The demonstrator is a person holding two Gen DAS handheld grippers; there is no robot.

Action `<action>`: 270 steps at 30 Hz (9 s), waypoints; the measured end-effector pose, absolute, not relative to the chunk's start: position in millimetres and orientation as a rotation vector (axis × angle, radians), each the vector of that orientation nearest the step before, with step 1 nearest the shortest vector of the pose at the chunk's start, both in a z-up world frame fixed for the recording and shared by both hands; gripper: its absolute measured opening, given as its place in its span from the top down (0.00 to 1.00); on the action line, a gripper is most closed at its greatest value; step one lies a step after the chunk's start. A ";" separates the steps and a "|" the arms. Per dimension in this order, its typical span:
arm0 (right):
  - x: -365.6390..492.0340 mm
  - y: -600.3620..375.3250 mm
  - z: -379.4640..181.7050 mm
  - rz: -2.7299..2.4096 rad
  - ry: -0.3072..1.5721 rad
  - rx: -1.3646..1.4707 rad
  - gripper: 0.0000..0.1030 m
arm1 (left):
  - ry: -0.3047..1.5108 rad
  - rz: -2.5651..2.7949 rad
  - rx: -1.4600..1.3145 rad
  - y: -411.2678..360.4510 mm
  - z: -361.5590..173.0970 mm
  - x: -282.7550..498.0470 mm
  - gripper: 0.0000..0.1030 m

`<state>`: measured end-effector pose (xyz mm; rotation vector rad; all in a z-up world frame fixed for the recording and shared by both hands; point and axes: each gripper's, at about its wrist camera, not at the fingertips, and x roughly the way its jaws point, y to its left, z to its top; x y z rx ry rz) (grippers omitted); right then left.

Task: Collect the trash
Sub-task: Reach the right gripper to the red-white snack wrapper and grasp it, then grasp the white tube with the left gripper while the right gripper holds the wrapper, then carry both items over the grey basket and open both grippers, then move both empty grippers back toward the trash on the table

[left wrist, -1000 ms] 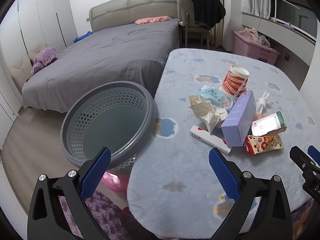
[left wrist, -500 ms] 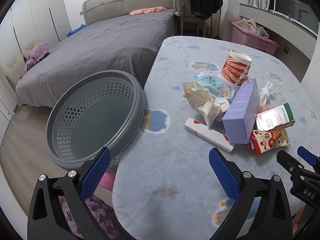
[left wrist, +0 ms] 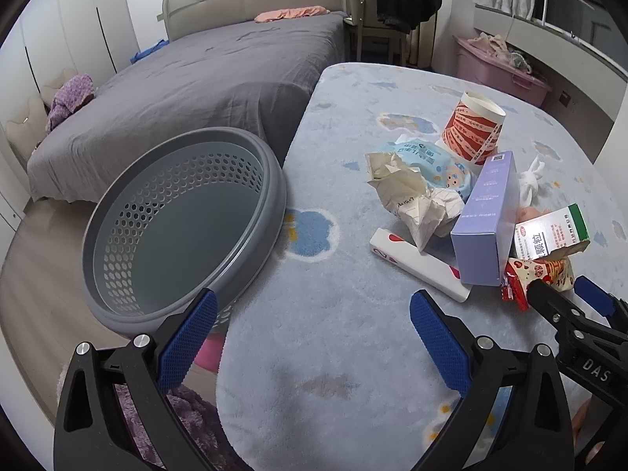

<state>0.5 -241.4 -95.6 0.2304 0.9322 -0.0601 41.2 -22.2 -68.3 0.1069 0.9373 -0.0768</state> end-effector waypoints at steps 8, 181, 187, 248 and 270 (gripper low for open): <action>11.1 -230.6 -102.1 -0.112 0.942 0.151 0.08 | 0.945 -0.086 0.105 -22.8 -70.6 43.0 0.06; -57.3 -227.8 -53.8 0.095 0.873 0.293 0.69 | 0.803 -0.418 0.155 14.4 -57.3 22.9 0.18; -29.1 -183.5 -45.2 0.195 0.874 0.240 0.69 | 0.766 -0.318 0.126 48.8 -43.7 31.3 0.18; 104.9 -20.0 -65.2 0.456 0.903 0.081 0.40 | 0.853 0.166 0.025 180.1 -74.3 114.7 0.07; 46.8 -75.4 -58.5 0.378 0.906 0.146 0.40 | 0.805 0.147 0.077 159.2 -59.9 81.2 0.07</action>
